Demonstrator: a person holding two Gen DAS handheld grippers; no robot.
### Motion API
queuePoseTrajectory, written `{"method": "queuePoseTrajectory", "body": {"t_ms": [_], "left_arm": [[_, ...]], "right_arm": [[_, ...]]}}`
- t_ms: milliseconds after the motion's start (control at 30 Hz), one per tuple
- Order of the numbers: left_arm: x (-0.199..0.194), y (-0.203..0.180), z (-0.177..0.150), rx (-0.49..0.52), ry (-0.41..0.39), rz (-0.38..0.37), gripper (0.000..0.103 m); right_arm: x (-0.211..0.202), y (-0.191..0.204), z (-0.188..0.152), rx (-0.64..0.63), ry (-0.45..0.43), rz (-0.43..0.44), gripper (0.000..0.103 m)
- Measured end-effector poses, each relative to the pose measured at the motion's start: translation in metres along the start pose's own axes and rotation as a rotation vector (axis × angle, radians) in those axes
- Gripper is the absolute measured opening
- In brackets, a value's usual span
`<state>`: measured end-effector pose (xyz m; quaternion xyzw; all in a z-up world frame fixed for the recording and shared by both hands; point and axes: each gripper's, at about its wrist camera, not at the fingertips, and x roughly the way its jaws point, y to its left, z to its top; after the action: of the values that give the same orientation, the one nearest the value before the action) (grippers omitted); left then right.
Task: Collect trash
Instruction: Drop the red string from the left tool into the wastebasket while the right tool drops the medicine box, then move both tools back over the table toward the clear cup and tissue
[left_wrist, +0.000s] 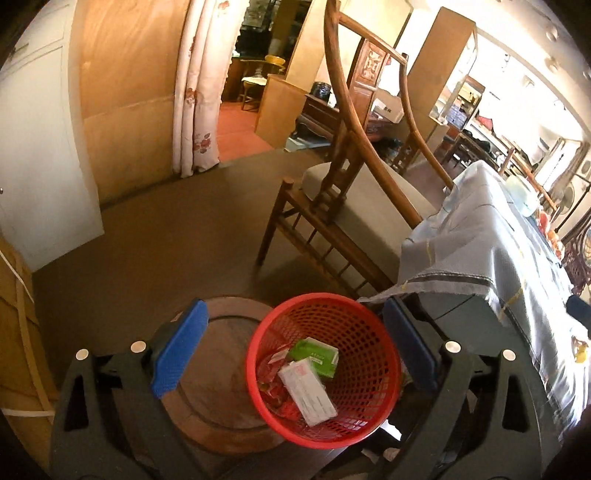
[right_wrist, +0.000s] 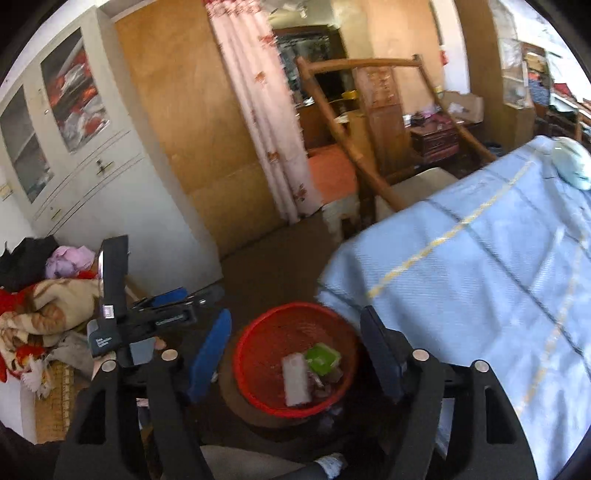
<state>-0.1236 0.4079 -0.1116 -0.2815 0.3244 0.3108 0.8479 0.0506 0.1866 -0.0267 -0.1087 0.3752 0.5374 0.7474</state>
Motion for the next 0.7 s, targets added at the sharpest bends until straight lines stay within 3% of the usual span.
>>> {"method": "queuePoseTrajectory", "body": {"t_ms": [333, 433, 700], "left_arm": [[-0.018, -0.075, -0.006, 0.182, -0.025, -0.054, 0.094], [-0.028, -0.105, -0.009, 0.243, -0.038, -0.073, 0.094], [-0.054, -0.194, -0.031, 0.420, -0.054, -0.160, 0.096]], "right_arm": [[-0.079, -0.061, -0.022, 0.129, -0.179, -0.166, 0.088], [-0.117, -0.078, -0.034, 0.153, -0.269, -0.265, 0.098], [-0.203, -0.121, -0.081, 0.238, -0.421, -0.515, 0.098]]}}
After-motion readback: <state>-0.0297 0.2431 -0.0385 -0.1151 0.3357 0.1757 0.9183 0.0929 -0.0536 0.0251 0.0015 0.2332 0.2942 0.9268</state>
